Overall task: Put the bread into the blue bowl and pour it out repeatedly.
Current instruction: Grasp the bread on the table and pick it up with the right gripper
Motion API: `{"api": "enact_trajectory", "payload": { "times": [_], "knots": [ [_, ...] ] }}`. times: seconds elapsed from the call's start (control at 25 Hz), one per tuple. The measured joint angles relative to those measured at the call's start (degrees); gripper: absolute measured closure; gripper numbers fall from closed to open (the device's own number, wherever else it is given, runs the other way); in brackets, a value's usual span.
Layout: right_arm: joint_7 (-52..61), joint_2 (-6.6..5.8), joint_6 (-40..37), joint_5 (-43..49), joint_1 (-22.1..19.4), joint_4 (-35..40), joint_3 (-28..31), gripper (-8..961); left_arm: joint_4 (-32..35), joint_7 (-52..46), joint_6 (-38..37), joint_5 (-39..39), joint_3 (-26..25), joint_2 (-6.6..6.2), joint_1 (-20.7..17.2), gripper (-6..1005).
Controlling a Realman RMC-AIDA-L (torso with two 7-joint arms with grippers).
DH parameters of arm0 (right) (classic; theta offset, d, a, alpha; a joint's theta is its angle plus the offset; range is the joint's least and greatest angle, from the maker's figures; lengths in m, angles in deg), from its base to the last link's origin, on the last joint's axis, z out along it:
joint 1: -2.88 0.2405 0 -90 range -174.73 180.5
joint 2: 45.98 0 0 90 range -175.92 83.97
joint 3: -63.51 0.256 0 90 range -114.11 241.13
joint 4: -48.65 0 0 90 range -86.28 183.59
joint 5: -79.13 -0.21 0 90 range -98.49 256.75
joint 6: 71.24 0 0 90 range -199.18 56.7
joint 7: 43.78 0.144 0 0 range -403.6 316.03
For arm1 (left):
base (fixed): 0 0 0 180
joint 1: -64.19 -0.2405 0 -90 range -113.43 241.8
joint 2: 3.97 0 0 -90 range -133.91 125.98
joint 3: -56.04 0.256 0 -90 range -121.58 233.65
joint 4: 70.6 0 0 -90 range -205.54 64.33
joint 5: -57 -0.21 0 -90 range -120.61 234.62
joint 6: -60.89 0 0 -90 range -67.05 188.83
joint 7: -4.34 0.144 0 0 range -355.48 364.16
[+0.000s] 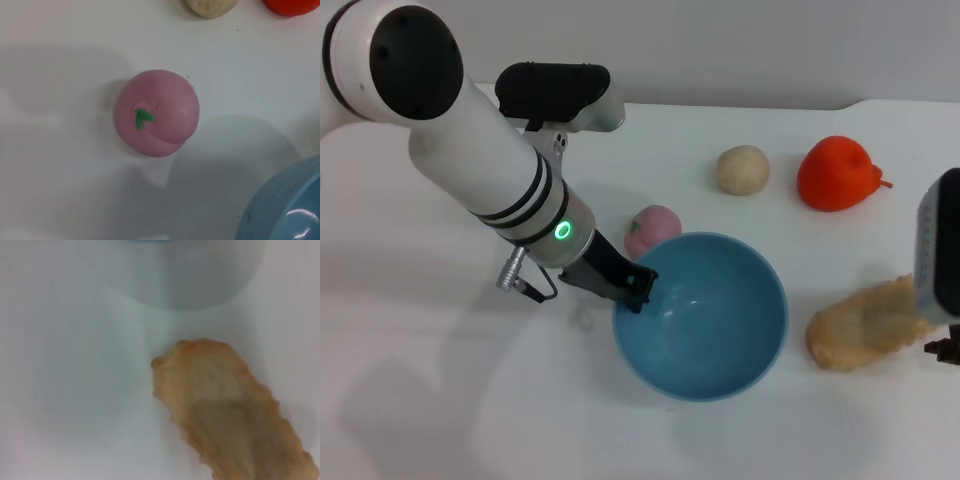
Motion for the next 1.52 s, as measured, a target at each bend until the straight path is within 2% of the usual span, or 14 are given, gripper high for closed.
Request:
{"api": "enact_trajectory", "payload": {
  "times": [0.36,0.68,1.0,1.28,1.52],
  "knots": [
    [1.64,0.0,1.18,-0.12,1.15,-0.87,-6.96,535,-0.19,-0.04,-0.25,-0.03,-0.88,-0.05,0.04,1000],
    [4.52,0.01,9.58,2.83,1.12,-5.46,-13.24,540,-0.2,0.27,-0.34,-0.03,-1.25,-0.06,0.16,999],
    [6.31,-0.2,15.07,2.85,1.01,-7.77,-14.3,545,-0.28,0.3,-0.26,-0.02,-1.25,-0.06,0.15,998],
    [8.06,-0.3,16.44,3.15,0.86,-8.6,-14.56,549,-0.49,0.32,-0.11,-0.02,-1.38,-0.06,0.46,1000],
    [14.76,-0.41,16.13,3.63,1.0,-8.33,-13.27,712,-0.54,0.32,0.0,-0.02,-1.39,-0.06,0.7,1000]
  ]
}}
